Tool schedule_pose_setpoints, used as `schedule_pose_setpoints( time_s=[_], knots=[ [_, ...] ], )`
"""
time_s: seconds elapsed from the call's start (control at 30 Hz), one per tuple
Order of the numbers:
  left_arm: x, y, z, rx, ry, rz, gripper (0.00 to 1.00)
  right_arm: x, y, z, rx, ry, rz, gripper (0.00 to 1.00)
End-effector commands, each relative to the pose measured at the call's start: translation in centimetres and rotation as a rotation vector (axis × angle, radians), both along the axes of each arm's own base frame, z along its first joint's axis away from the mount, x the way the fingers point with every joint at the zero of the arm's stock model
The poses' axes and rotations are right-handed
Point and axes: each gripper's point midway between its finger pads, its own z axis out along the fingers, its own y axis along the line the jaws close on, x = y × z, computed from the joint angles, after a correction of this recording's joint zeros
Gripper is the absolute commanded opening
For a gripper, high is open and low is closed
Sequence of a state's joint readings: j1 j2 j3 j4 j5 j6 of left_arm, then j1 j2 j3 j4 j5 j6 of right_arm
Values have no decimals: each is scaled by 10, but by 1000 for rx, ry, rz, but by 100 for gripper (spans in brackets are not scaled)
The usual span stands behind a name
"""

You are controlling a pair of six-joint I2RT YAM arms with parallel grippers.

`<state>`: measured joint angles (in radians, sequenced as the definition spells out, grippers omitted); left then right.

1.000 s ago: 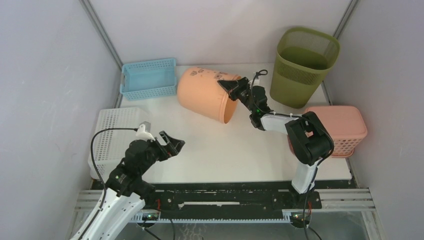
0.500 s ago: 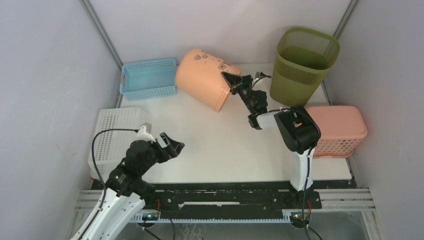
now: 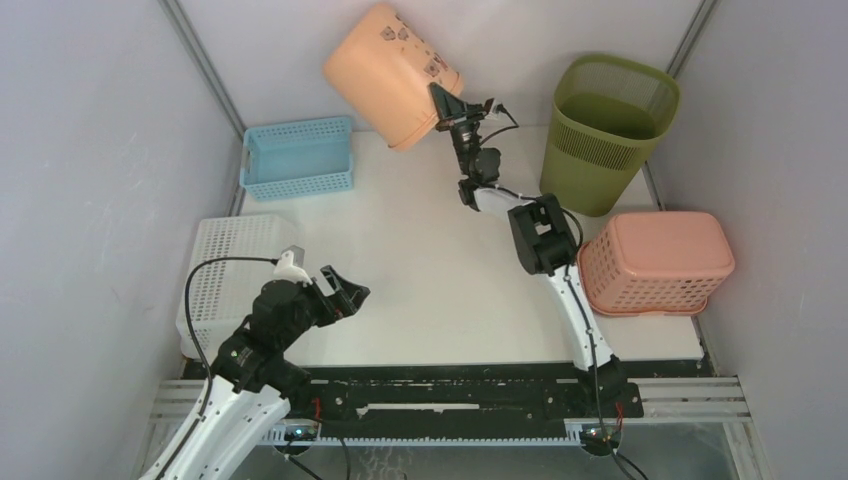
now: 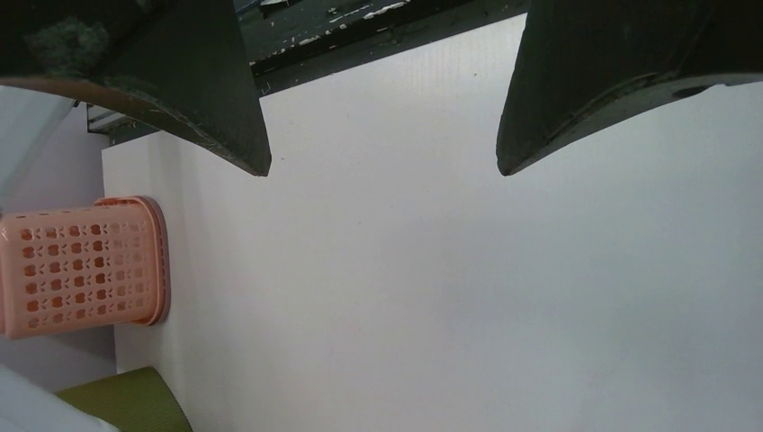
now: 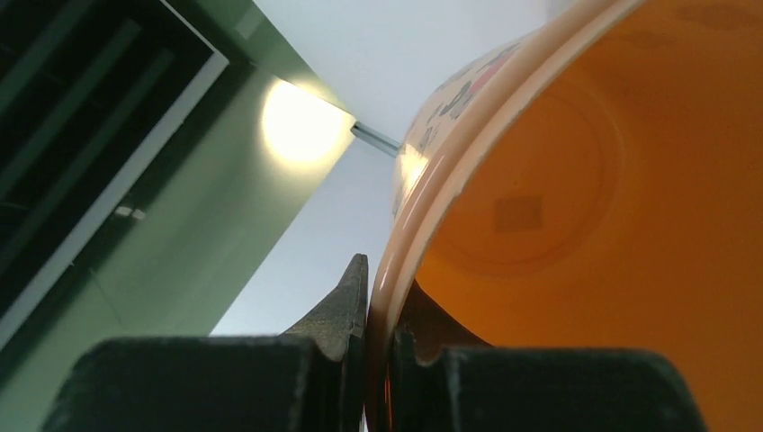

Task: Turn the large container upside down

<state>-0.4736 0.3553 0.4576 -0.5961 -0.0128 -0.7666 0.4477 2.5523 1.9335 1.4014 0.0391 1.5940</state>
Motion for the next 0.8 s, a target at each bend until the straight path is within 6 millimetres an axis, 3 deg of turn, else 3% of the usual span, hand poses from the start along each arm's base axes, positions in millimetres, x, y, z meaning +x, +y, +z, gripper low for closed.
schedule_pose_setpoints(
  time_s=[0.0,0.47,0.7,0.77],
  knots=[
    [1,-5,30,-20,-68,-35,100,-20,-10,37,197,-188,91,0],
    [2,-7,26,-26,-68,-39,100,-13,44,-72,154,6,218,0],
    [1,-7,25,-28,-66,-39,100,-16,59,-99,130,74,226,1],
    [1,-6,25,-27,-69,-37,100,-16,59,-108,123,102,230,6]
  ],
)
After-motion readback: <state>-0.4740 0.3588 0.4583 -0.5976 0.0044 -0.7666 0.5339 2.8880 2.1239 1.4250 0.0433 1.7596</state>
